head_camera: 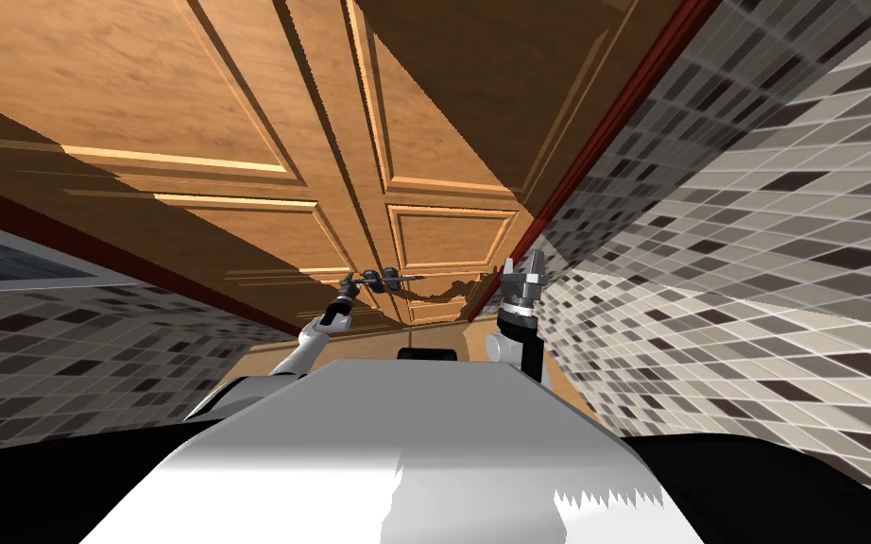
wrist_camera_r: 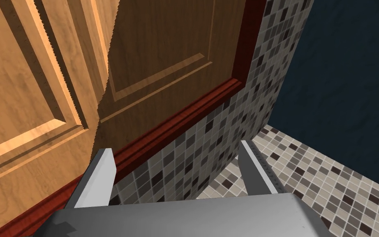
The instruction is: Pull the door open
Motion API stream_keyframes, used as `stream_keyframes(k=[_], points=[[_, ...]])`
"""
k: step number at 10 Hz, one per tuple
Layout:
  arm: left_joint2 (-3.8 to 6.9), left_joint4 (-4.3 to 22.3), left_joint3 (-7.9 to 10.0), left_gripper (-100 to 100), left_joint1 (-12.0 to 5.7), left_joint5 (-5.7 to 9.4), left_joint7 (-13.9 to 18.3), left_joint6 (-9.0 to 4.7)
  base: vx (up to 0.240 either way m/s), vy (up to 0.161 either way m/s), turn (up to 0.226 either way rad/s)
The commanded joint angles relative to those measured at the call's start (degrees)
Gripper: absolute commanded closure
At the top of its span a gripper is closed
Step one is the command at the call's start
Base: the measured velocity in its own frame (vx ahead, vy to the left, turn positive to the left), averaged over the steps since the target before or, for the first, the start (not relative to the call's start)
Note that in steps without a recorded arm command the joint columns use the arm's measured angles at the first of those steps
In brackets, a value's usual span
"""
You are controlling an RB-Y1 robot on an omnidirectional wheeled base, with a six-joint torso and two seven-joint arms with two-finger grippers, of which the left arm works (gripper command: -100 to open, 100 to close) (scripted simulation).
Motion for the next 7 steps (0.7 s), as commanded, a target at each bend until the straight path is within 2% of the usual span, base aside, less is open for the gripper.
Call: stream_keyframes(k=[1, 2, 7], points=[[0.00, 0.00, 0.00, -100, 0.00, 0.00, 0.00, 0.00, 0.076, -0.060, -0.003], [0.00, 0.00, 0.00, 100, 0.00, 0.00, 0.00, 0.00, -0.012, 0.012, 0.026], [0.00, 0.00, 0.00, 100, 0.00, 0.00, 0.00, 0.00, -0.014, 0.009, -0.011]])
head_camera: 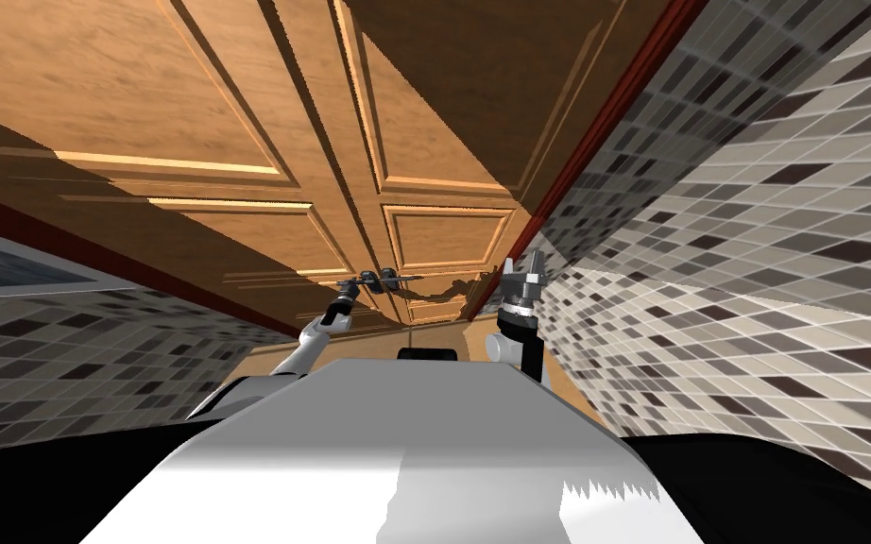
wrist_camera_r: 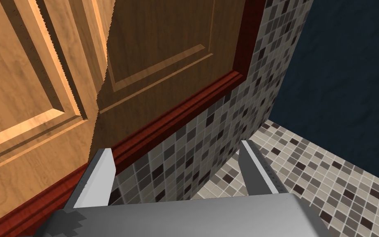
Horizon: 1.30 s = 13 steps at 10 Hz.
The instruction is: Pull the door open
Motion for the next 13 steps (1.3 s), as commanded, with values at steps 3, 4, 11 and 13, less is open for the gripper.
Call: stream_keyframes(k=[3, 4, 11, 13], points=[[1.92, -0.80, -1.12, 100, 1.58, -0.08, 1.58, -0.50, -0.180, 0.066, -0.054], [2.30, -1.34, -1.93, 100, 1.94, -0.21, 2.21, -0.77, -0.184, 0.038, -0.065], [4.41, -4.85, -7.55, 100, 4.22, -1.07, 6.19, -3.00, -0.174, 0.068, -0.094], [5.71, -5.75, -8.98, 100, 5.23, -1.19, 7.52, -4.35, -0.199, 0.081, -0.107]])
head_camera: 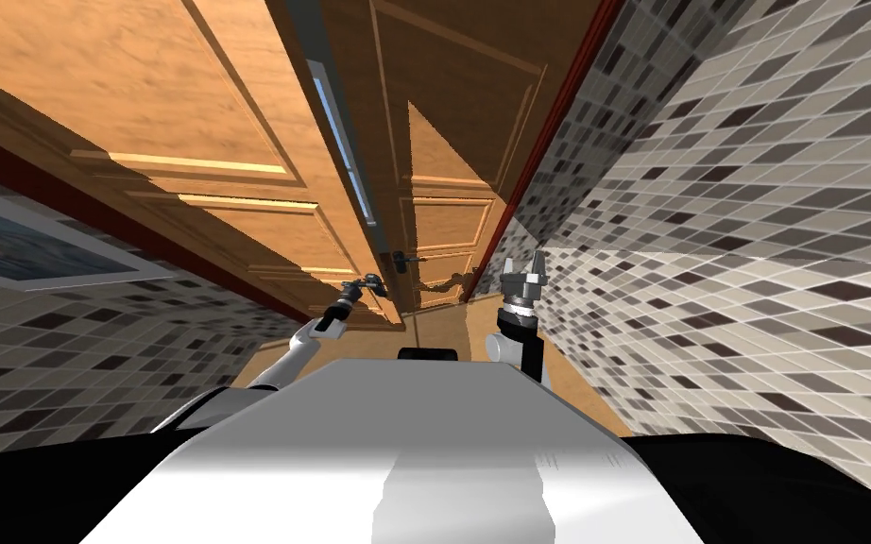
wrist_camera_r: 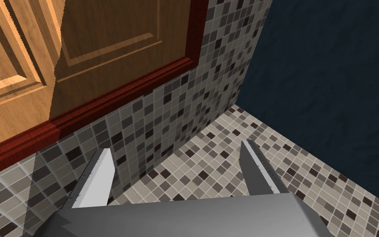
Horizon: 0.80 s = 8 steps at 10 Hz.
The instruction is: Pull the door open
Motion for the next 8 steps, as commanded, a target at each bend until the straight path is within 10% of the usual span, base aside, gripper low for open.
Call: stream_keyframes(k=[1, 8], points=[[0.92, -0.49, -1.70, 100, 0.98, -0.22, 1.32, -1.62, -0.232, 0.086, -0.114], [5.40, -2.49, -5.53, 100, 4.54, -0.39, 5.33, -6.26, -0.198, 0.083, -0.094]])
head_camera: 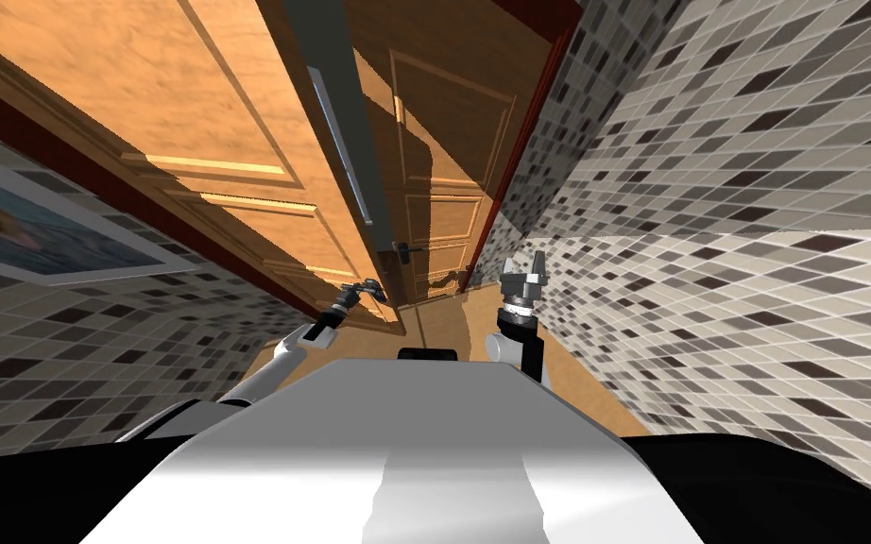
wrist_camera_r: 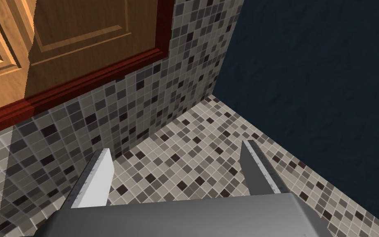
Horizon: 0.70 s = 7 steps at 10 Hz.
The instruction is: Pull the door open
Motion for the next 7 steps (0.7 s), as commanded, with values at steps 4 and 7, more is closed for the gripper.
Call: stream_keyframes(k=[4, 7], points=[[2.42, -0.27, -2.43, 100, 2.04, -0.18, 2.23, -4.61, -0.175, 0.102, -0.120], [3.84, -0.42, -3.46, 100, 3.11, -0.19, 3.36, -6.88, -0.156, 0.084, -0.093]])
